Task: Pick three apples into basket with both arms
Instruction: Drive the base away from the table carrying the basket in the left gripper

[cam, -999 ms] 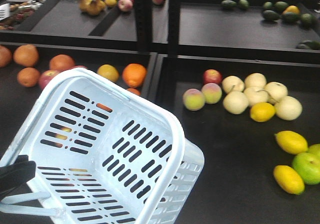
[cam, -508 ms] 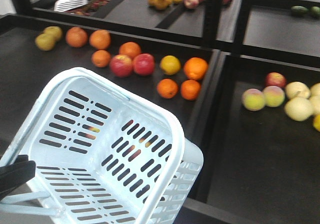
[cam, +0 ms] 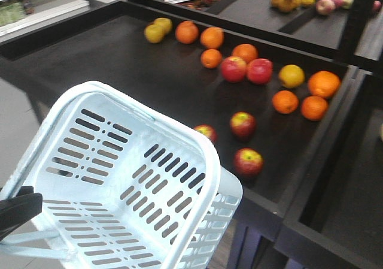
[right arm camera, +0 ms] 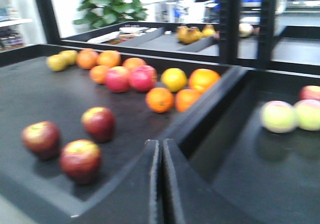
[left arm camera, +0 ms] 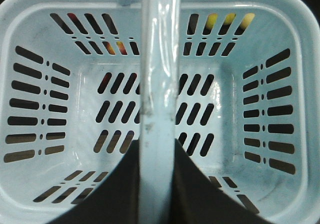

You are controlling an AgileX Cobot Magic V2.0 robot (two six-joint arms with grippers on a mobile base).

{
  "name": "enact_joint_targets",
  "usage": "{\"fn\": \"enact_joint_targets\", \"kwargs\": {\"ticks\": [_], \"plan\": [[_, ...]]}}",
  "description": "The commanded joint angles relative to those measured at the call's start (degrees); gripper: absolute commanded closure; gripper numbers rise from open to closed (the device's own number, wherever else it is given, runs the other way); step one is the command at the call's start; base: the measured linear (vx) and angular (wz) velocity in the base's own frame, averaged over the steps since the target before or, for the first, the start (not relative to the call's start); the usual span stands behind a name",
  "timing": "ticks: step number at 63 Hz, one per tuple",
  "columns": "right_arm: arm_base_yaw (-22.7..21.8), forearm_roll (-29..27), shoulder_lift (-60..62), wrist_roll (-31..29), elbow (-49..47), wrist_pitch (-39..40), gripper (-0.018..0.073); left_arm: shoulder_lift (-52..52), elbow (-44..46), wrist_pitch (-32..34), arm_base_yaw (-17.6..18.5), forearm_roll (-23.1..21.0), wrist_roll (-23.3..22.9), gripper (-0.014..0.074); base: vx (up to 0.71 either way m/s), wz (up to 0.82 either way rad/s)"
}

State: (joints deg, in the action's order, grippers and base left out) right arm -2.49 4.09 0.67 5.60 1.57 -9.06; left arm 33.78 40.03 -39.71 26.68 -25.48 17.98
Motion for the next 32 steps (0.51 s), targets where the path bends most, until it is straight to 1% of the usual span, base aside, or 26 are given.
{"fn": "enact_joint_targets", "kwargs": {"ticks": [1, 32], "plan": [[-0.34, 0.61, 0.77, -0.01, 0.83, 4.43, 0.0564, -0.09, 1.72, 5.69, 0.12, -2.15, -0.28, 0.0603, -0.14, 0.52], [-0.34, 0.61, 0.77, -0.01, 0.83, 4.44, 0.0564, -0.09, 1.72, 5.69, 0.12, -2.15, -0.28, 0.0603, -0.14, 0.52]]}}
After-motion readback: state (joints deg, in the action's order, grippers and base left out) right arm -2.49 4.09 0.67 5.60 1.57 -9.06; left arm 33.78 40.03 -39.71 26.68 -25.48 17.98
